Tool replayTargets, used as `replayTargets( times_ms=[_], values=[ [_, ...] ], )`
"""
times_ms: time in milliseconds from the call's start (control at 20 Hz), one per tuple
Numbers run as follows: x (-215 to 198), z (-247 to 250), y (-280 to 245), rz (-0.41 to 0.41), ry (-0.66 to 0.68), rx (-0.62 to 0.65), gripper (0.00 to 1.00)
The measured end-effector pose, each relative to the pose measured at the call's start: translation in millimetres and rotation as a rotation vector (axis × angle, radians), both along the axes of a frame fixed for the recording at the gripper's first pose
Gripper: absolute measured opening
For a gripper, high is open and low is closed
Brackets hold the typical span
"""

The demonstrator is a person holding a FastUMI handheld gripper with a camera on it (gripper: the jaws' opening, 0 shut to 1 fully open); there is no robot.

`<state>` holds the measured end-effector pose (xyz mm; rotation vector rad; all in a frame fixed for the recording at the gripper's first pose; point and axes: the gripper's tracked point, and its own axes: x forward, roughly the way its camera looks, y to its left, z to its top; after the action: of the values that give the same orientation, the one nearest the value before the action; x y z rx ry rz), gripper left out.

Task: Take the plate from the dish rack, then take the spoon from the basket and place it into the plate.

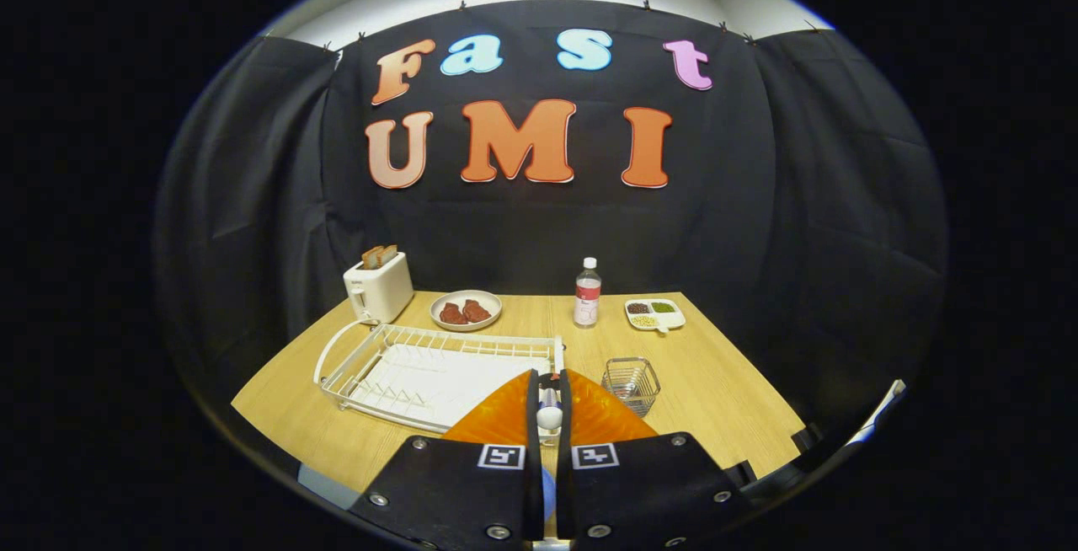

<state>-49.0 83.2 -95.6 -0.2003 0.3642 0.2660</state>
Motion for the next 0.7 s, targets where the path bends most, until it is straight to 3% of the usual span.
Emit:
replayTargets(
  times_ms=[700],
  values=[
    [-66.7, -50.9, 42.8, 0.138, 0.109, -0.016, 0.06]
  ],
)
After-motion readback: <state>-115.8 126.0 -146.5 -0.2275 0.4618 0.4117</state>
